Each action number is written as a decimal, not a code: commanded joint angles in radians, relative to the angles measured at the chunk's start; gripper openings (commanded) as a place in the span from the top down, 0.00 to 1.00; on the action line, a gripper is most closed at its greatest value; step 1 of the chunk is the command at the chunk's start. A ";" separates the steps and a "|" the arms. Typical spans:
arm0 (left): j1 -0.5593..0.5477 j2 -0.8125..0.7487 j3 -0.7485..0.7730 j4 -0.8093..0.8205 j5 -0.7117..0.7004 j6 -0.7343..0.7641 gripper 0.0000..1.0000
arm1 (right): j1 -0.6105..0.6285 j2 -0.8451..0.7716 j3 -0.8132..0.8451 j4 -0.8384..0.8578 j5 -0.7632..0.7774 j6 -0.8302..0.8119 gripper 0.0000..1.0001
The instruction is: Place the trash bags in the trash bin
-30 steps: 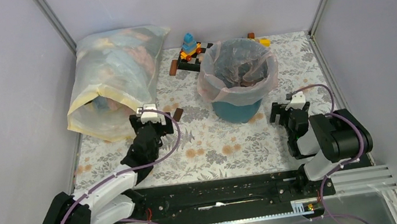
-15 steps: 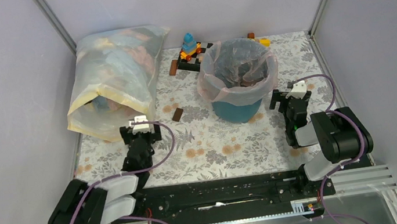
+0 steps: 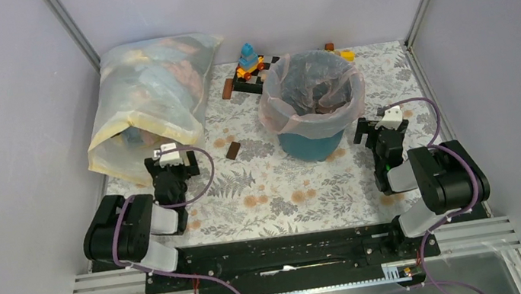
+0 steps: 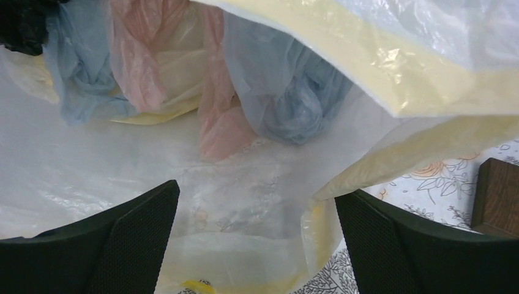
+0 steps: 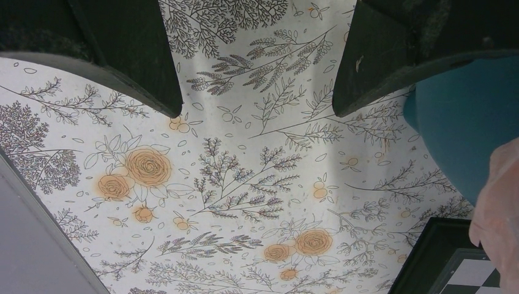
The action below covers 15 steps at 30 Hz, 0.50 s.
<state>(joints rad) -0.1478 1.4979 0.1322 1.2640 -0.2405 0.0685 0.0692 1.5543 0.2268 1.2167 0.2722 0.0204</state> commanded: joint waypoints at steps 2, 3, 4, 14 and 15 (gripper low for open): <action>0.021 0.005 0.029 0.069 0.080 -0.065 0.01 | -0.001 -0.005 0.004 0.039 0.030 0.001 0.00; 0.021 0.008 0.032 0.059 0.078 -0.063 0.01 | -0.001 -0.005 0.005 0.041 0.029 0.000 0.00; 0.022 0.019 0.043 0.060 0.076 -0.061 0.01 | -0.001 -0.005 0.005 0.039 0.029 0.000 0.00; 0.051 0.019 0.100 -0.045 0.102 -0.094 0.01 | -0.001 -0.005 0.005 0.041 0.029 -0.001 0.00; 0.053 0.020 0.101 -0.049 0.106 -0.096 0.01 | -0.001 -0.005 0.004 0.041 0.029 -0.001 0.00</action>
<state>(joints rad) -0.1051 1.5101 0.2054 1.2041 -0.1684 -0.0051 0.0692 1.5543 0.2268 1.2167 0.2722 0.0204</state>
